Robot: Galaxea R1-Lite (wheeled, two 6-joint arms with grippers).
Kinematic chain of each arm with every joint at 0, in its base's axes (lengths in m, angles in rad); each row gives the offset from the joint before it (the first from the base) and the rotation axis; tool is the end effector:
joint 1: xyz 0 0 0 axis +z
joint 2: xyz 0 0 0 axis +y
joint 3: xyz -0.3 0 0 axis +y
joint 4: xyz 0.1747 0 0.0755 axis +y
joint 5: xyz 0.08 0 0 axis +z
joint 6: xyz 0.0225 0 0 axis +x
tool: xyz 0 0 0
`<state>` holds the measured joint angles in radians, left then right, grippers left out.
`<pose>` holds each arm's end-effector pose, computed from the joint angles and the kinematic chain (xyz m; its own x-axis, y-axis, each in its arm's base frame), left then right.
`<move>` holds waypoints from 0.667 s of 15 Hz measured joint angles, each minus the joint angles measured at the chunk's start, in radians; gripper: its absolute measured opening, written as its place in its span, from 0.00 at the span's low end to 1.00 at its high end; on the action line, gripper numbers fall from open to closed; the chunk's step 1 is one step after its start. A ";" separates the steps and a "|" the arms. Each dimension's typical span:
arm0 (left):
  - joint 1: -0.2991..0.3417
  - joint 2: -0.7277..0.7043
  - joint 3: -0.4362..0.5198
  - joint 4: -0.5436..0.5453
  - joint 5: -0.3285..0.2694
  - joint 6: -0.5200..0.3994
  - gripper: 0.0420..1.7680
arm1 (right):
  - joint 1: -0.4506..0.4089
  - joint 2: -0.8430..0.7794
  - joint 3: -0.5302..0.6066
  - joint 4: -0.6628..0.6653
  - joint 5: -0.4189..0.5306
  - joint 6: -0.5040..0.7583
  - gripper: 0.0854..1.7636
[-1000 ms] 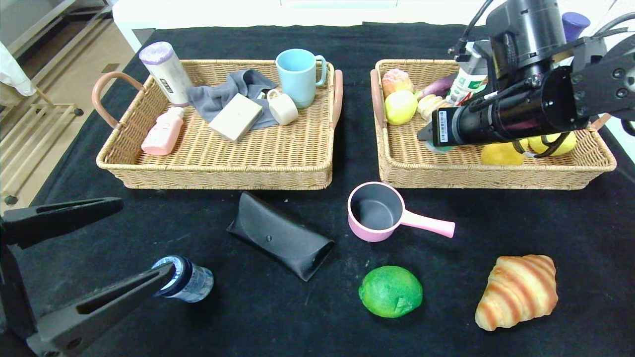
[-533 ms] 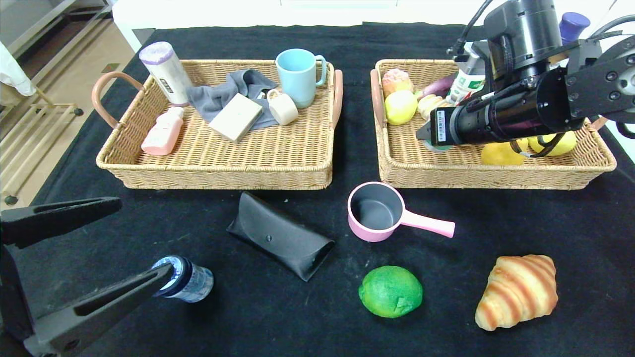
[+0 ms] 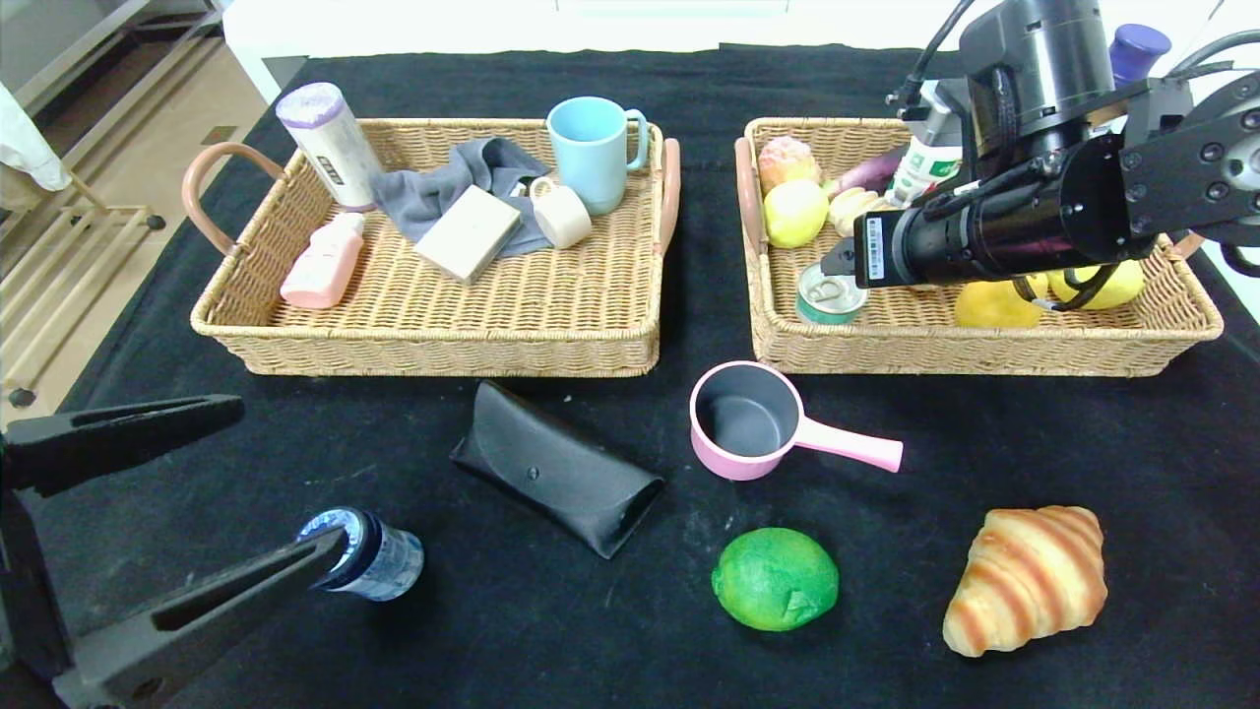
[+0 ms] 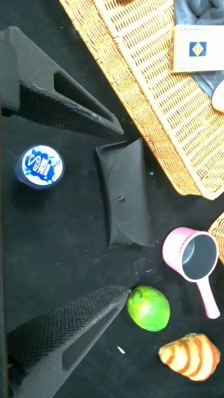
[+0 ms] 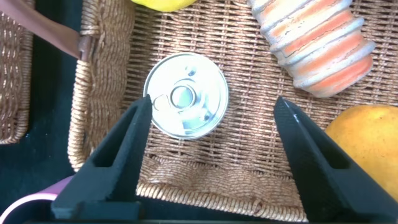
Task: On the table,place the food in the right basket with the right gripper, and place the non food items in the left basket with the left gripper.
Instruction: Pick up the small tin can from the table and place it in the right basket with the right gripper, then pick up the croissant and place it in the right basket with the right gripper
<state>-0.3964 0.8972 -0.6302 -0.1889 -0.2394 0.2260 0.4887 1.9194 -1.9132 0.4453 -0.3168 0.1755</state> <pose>0.0928 -0.0446 0.2533 0.8019 -0.5927 -0.0758 0.5942 0.7777 0.2054 0.3290 0.1670 0.3121 0.9012 0.1264 -0.4146 -0.1283 0.9915 0.0233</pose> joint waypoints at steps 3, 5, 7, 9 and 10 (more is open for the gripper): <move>-0.007 0.000 0.001 0.000 0.001 0.000 0.97 | 0.000 0.000 0.000 0.001 0.000 0.000 0.85; -0.009 0.001 0.003 0.000 0.001 0.000 0.97 | 0.000 0.000 0.001 0.001 0.001 0.000 0.88; -0.011 0.001 0.005 0.000 0.001 0.001 0.97 | 0.001 -0.002 0.002 0.001 -0.003 0.003 0.90; -0.011 0.002 0.006 0.000 0.001 0.005 0.97 | 0.003 -0.008 0.004 0.004 -0.026 0.023 0.91; -0.011 0.002 0.007 0.000 0.001 0.006 0.97 | 0.005 -0.017 0.008 0.009 -0.029 0.033 0.92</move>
<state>-0.4074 0.8996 -0.6234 -0.1889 -0.2381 0.2317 0.4936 1.9021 -1.9049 0.4540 -0.3462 0.2087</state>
